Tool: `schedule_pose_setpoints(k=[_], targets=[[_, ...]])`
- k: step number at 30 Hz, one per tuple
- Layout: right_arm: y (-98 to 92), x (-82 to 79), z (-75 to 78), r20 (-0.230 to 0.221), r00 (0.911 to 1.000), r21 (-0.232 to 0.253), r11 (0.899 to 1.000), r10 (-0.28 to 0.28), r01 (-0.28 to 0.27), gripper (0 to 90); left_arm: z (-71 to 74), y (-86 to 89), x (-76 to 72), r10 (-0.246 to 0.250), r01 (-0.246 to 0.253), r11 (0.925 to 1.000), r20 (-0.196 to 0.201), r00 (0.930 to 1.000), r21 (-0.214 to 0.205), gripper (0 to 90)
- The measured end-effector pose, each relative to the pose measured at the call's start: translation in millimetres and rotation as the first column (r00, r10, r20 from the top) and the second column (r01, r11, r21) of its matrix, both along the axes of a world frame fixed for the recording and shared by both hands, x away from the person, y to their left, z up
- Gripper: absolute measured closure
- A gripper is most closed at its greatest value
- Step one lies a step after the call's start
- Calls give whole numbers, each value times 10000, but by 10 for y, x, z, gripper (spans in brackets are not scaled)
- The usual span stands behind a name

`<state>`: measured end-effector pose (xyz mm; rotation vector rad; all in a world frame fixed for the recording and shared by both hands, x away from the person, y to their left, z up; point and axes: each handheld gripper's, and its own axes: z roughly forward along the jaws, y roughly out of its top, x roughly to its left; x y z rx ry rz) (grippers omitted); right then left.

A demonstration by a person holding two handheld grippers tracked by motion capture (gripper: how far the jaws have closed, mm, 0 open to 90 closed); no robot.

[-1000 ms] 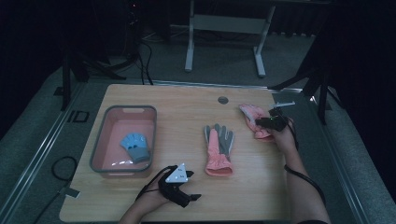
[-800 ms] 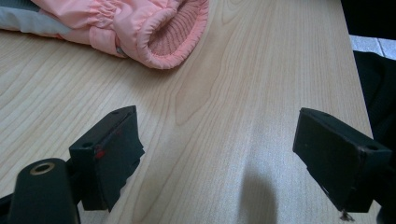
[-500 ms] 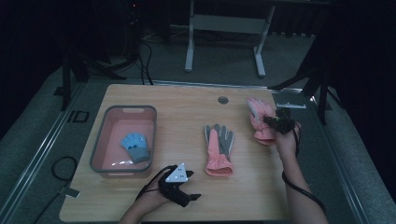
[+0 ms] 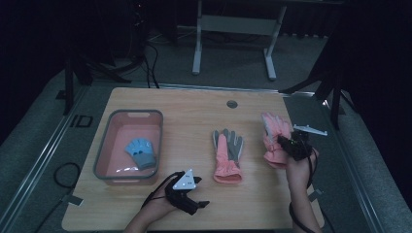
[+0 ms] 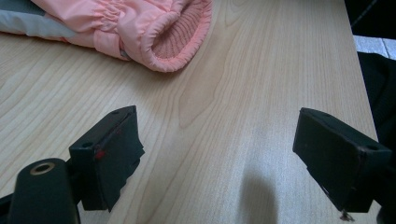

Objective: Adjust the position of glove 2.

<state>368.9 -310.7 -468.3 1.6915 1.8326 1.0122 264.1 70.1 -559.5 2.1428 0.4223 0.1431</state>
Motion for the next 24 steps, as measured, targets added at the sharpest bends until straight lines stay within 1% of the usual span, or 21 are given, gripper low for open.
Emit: schedule_pose_setpoints(k=[1, 2, 3, 5, 6, 7, 8, 9, 11, 12, 13, 14, 15, 17, 20, 22, 24], targets=[[0, 0, 0, 0, 10000, 0, 10000, 0, 0, 885, 1, -2, -3, 12, -12, 10000, 10, 10000, -37, 150], [9, -80, -65, -116, 9999, 147, 9999, -83, 85, 884, 3, 0, -3, -30, 30, 10000, 22, 10000, -23, 150], [9, -80, -65, -116, 9999, 147, 9999, -83, 85, 884, 3, 0, -3, -51, 51, 10000, 19, 10000, 6, 150], [13, -141, -137, -293, 9994, 290, 9994, -159, 167, 884, 1, -4, -5, -65, 65, 10000, 40, 10000, 59, 150], [15, -166, -171, -310, 9992, 217, 9995, -238, 245, 884, -1, -5, -6, -72, 72, 9999, 38, 10000, 72, 150], [11, -199, -236, -517, 9981, 200, 9992, -328, 339, 884, -2, -5, -6, -70, 70, 10000, 39, 10000, 71, 150], [11, -199, -236, -517, 9981, 200, 9992, -328, 339, 884, -2, -6, -7, -70, 70, 9999, 45, 10000, 78, 150], [12, -220, -268, -554, 9978, 210, 9991, -360, 372, 883, -2, -6, -7, -80, 80, 9999, 47, 10000, 89, 150], [34, -257, -343, -612, 9973, -20, 9992, -401, 400, 882, 0, -6, -5, -81, 80, 9999, 49, 10000, 64, 150], [47, -257, -434, -735, 9963, -251, 9988, -448, 431, 879, 3, -5, -5, -70, 69, 10000, 86, 9999, 60, 150], [47, -257, -434, -735, 9963, -251, 9988, -448, 431, 879, 5, -3, -1, -54, 53, 10000, 87, 9999, 30, 150], [48, -247, -480, -836, 9951, -256, 9984, -522, 502, 877, 8, 0, 1, -37, 37, 10000, 77, 10000, 13, 150], [39, -238, -514, -903, 9946, -162, 9986, -508, 495, 876, 7, 1, 1, -33, 33, 10000, 54, 10000, 5, 150], [34, -227, -541, -915, 9941, -125, 9983, -583, 574, 875, 3, -3, -1, -58, 58, 10000, 52, 10000, 40, 150], [32, -205, -555, -1009, 9936, -145, 9986, -513, 500, 866, -1, -7, -4, -78, 78, 9999, 44, 10000, 78, 150], [16, -198, -564, -1057, 9933, -42, 9990, -458, 456, 854, -1, -5, -2, -62, 62, 10000, 40, 10000, 57, 150], [5, -195, -539, -1098, 9934, -40, 9994, -343, 341, 829, 3, -2, 1, -33, 32, 10000, 76, 10000, 45, 150]])
